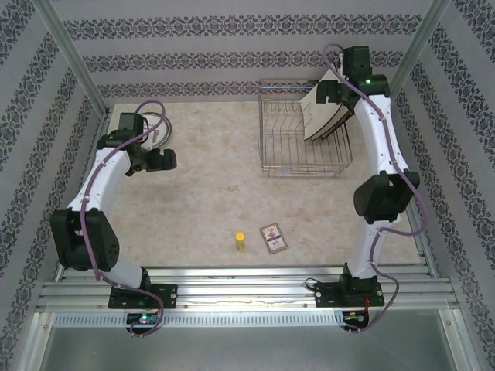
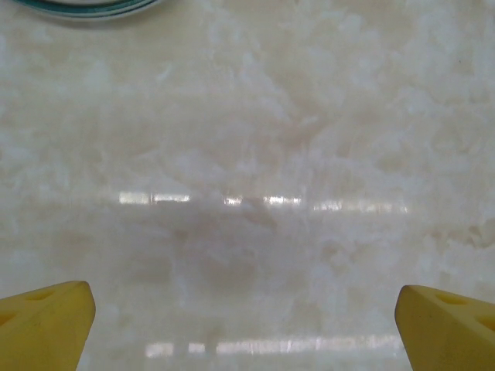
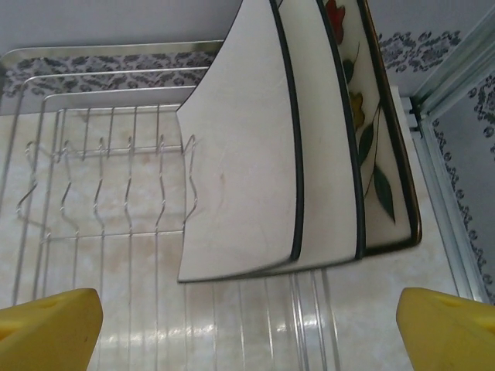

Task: Unload the plates from the dish rack

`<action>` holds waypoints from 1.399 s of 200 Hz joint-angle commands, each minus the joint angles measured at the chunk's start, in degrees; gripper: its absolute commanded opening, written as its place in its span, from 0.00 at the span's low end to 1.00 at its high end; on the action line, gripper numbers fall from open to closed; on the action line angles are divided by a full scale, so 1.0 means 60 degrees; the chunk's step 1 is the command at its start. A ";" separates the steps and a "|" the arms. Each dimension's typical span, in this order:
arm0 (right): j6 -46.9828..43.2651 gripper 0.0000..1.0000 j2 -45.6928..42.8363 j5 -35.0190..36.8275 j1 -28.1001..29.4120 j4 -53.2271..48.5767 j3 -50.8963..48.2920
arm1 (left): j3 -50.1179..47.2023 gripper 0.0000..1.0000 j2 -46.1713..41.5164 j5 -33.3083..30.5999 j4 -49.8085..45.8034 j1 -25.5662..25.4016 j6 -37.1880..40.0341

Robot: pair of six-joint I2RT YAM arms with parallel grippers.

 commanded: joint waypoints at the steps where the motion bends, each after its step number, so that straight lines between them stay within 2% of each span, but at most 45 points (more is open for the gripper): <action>1: -0.0445 0.98 0.0931 0.0023 -0.0043 -0.0615 0.1305 | 0.0061 1.00 -0.0590 -0.0266 -0.0670 -0.0121 0.0275; 47: -0.0506 0.94 0.2404 -0.0096 -0.0058 -0.0918 0.3039 | 0.0154 1.00 -0.0590 -0.0432 -0.0849 -0.0153 0.0325; 93: -0.0502 0.93 0.2810 0.0168 -0.0072 -0.0856 0.3170 | 0.0133 1.00 -0.0573 -0.0580 -0.0865 -0.0160 0.0346; 145: -0.0303 0.87 0.3325 -0.0232 -0.0073 -0.0693 0.3379 | 0.0209 1.00 -0.0452 -0.0529 -0.0843 -0.0171 0.0377; 199: -0.0099 0.73 0.3855 -0.0304 0.0001 -0.0565 0.3867 | 0.0325 1.00 -0.0401 -0.0623 -0.0872 -0.0159 0.0376; 280: 0.0091 0.42 0.3918 -0.0108 0.0030 -0.0232 0.3911 | 0.0501 1.00 -0.0157 -0.0656 -0.0851 -0.0161 0.0426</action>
